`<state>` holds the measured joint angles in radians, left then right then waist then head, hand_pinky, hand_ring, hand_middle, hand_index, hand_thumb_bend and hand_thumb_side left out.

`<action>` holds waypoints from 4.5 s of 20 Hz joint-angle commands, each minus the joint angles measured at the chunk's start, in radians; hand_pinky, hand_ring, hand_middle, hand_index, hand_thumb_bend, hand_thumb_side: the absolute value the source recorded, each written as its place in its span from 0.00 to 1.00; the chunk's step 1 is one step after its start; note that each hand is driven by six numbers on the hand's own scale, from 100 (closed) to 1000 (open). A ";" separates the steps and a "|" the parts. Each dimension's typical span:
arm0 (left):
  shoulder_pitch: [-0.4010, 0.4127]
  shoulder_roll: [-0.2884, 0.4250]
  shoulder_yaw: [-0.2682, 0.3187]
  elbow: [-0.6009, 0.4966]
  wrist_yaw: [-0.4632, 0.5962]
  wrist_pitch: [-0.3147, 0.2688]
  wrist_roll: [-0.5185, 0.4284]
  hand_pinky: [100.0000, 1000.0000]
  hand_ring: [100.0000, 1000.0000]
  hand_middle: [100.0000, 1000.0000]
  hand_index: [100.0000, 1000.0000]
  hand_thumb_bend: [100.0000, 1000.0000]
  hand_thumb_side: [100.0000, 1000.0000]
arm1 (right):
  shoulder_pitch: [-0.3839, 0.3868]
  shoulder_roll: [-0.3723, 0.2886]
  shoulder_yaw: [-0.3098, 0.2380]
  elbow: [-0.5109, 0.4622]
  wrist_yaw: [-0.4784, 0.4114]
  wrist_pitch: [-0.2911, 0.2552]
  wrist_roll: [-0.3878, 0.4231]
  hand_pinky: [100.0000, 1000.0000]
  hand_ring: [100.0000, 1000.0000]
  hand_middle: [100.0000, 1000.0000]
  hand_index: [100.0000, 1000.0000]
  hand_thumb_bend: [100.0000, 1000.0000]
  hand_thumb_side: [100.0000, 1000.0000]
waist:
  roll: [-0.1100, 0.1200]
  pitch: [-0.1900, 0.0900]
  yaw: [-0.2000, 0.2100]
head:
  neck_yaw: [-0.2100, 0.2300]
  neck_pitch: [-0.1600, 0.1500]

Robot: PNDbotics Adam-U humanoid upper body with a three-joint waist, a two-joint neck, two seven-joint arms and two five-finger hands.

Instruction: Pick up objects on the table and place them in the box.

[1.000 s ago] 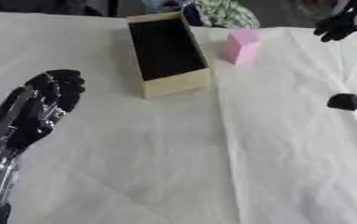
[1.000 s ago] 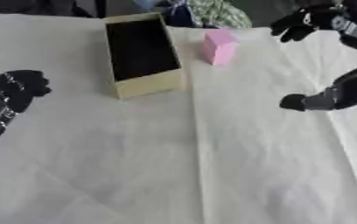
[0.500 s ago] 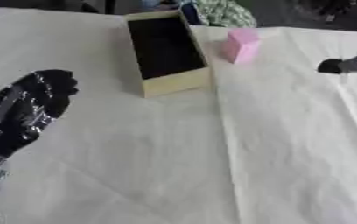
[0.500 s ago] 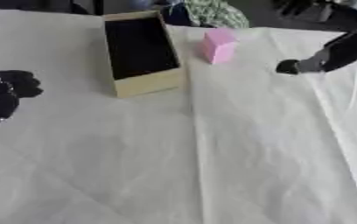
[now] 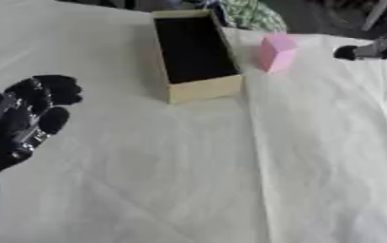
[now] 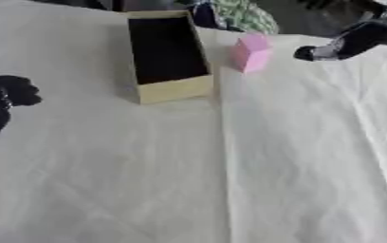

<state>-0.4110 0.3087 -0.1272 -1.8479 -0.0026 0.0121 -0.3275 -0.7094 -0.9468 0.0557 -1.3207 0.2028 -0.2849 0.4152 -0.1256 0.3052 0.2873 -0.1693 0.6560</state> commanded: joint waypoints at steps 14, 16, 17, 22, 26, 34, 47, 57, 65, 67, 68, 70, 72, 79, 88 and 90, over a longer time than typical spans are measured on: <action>-0.026 0.016 -0.028 -0.048 0.020 -0.010 -0.054 0.79 0.69 0.65 0.77 0.53 0.63 | -0.062 -0.033 -0.072 0.245 0.066 -0.005 -0.066 0.73 0.74 0.74 0.86 0.56 0.22 | 0.015 0.003 0.054 | -0.075 -0.009; -0.026 0.015 -0.030 -0.050 0.022 -0.010 -0.059 0.79 0.69 0.64 0.77 0.53 0.63 | -0.067 -0.032 -0.075 0.262 0.070 -0.006 -0.071 0.73 0.74 0.74 0.86 0.56 0.22 | 0.016 0.006 0.058 | -0.079 -0.009; -0.026 0.016 -0.031 -0.050 0.022 -0.010 -0.061 0.79 0.69 0.64 0.77 0.53 0.63 | -0.069 -0.032 -0.076 0.270 0.075 -0.005 -0.074 0.73 0.74 0.74 0.86 0.56 0.22 | 0.016 0.007 0.060 | -0.081 -0.009; -0.026 0.016 -0.032 -0.054 0.022 -0.012 -0.068 0.79 0.69 0.64 0.77 0.53 0.63 | -0.077 -0.028 -0.080 0.305 0.093 -0.005 -0.087 0.73 0.75 0.74 0.86 0.56 0.21 | 0.015 0.014 0.072 | -0.089 -0.009; -0.025 0.015 -0.032 -0.054 0.022 -0.012 -0.069 0.79 0.69 0.64 0.77 0.53 0.63 | -0.078 -0.027 -0.080 0.311 0.096 -0.009 -0.091 0.73 0.75 0.74 0.86 0.56 0.21 | 0.015 0.015 0.074 | -0.090 -0.009; -0.019 0.012 -0.033 -0.062 0.022 -0.015 -0.076 0.79 0.69 0.64 0.77 0.53 0.64 | -0.081 -0.032 -0.094 0.319 0.085 -0.004 -0.128 0.73 0.75 0.75 0.87 0.56 0.22 | 0.020 0.039 0.105 | -0.106 -0.014; -0.019 0.006 -0.032 -0.072 0.024 -0.017 -0.081 0.79 0.69 0.64 0.77 0.53 0.64 | -0.086 -0.028 -0.097 0.329 0.075 0.001 -0.148 0.72 0.75 0.75 0.88 0.57 0.25 | 0.018 0.064 0.136 | -0.103 -0.021; -0.020 0.006 -0.033 -0.073 0.023 -0.018 -0.088 0.79 0.69 0.64 0.77 0.52 0.65 | -0.095 -0.017 -0.093 0.332 0.061 -0.001 -0.164 0.73 0.76 0.77 0.88 0.58 0.28 | 0.017 0.075 0.140 | -0.101 -0.027; -0.021 0.005 -0.034 -0.074 0.023 -0.018 -0.091 0.79 0.69 0.64 0.78 0.53 0.65 | -0.121 0.005 -0.084 0.344 0.062 0.002 -0.144 0.73 0.76 0.77 0.88 0.58 0.28 | 0.015 0.077 0.145 | -0.097 -0.030; -0.022 0.004 -0.034 -0.074 0.023 -0.019 -0.094 0.79 0.69 0.64 0.78 0.53 0.65 | -0.126 0.011 -0.084 0.354 0.067 0.004 -0.144 0.73 0.76 0.77 0.88 0.58 0.28 | 0.015 0.079 0.147 | -0.095 -0.032; -0.022 0.004 -0.034 -0.075 0.023 -0.019 -0.095 0.80 0.70 0.64 0.78 0.52 0.65 | -0.128 0.013 -0.084 0.358 0.069 0.005 -0.146 0.73 0.76 0.77 0.88 0.58 0.28 | 0.014 0.081 0.148 | -0.093 -0.033; -0.023 0.004 -0.034 -0.075 0.022 -0.019 -0.096 0.80 0.70 0.64 0.78 0.52 0.65 | -0.131 0.017 -0.085 0.367 0.071 0.005 -0.151 0.73 0.76 0.77 0.88 0.58 0.28 | 0.014 0.084 0.150 | -0.091 -0.034; -0.024 0.003 -0.034 -0.075 0.022 -0.019 -0.097 0.80 0.70 0.64 0.78 0.52 0.65 | -0.135 0.022 -0.085 0.372 0.072 0.003 -0.159 0.73 0.75 0.77 0.88 0.58 0.28 | 0.014 0.086 0.151 | -0.089 -0.036; -0.025 0.001 -0.034 -0.077 0.023 -0.020 -0.100 0.80 0.70 0.64 0.78 0.52 0.65 | -0.150 0.038 -0.076 0.382 0.075 -0.002 -0.160 0.72 0.75 0.76 0.88 0.58 0.29 | 0.015 0.092 0.155 | -0.087 -0.035; -0.025 -0.001 -0.035 -0.077 0.024 -0.020 -0.104 0.80 0.70 0.64 0.78 0.52 0.65 | -0.161 0.051 -0.072 0.392 0.081 -0.001 -0.155 0.72 0.75 0.76 0.88 0.58 0.29 | 0.016 0.094 0.156 | -0.084 -0.037; -0.025 -0.001 -0.035 -0.077 0.024 -0.020 -0.104 0.80 0.70 0.64 0.78 0.52 0.65 | -0.162 0.052 -0.072 0.393 0.082 -0.001 -0.154 0.72 0.75 0.76 0.88 0.58 0.29 | 0.016 0.094 0.156 | -0.084 -0.037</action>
<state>-0.4238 0.3001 -0.1625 -1.9061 0.0159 -0.0068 -0.4283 -0.8536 -0.8674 -0.0118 -0.9252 0.2798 -0.2855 0.2594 -0.1178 0.4189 0.4438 -0.2570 0.6311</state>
